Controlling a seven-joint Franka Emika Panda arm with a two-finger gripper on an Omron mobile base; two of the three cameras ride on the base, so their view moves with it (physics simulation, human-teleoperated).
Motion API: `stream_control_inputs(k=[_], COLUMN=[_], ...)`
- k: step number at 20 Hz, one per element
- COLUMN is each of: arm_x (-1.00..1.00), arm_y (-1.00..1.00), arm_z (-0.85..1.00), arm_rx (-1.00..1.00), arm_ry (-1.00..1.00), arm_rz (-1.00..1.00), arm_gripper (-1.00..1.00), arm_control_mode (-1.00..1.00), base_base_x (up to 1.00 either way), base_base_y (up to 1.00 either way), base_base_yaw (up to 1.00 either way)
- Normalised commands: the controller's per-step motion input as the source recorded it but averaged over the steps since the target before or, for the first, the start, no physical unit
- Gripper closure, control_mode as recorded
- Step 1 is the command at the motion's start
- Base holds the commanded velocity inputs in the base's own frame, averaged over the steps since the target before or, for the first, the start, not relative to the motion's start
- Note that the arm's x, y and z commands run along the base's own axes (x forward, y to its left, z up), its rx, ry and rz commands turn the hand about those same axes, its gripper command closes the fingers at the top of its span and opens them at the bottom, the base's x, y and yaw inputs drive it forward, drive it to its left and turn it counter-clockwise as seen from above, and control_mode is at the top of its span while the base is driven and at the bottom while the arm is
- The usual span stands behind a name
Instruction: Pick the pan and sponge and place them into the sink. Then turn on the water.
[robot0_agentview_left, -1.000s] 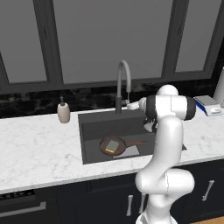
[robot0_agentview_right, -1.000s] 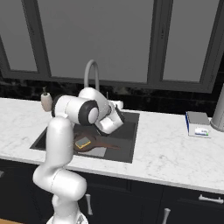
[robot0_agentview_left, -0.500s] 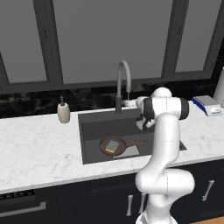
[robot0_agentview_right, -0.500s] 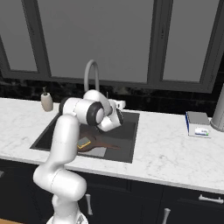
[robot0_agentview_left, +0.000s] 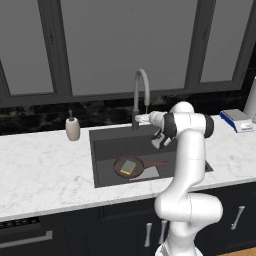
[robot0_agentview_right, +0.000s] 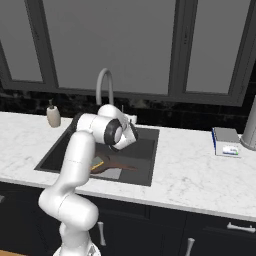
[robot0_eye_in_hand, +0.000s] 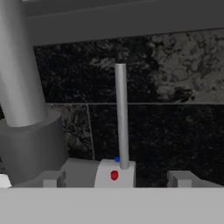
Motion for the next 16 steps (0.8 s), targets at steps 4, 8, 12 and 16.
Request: stream_control_inputs(k=[4, 8, 12, 16], arm_x=[0.26, 0.23, 0.26, 0.05], arm_y=[-0.18, -0.32, -0.3, -0.45], arm_z=[-0.33, -0.26, -0.21, -0.3], arm_rx=[0.09, 0.04, 0.0, 0.03], arm_ry=[-0.16, -0.1, -0.06, -0.09], arm_rz=[0.16, 0.07, 0.05, 0.08], arm_gripper=[-1.0, -1.0, -1.0, -1.0], arm_control_mode=[-1.0, -1.0, -1.0, -1.0], base_base_x=[0.0, 0.0, 0.0, 0.0], base_base_y=[0.0, 0.0, 0.0, 0.0], base_base_yaw=[0.0, 0.0, 0.0, 0.0])
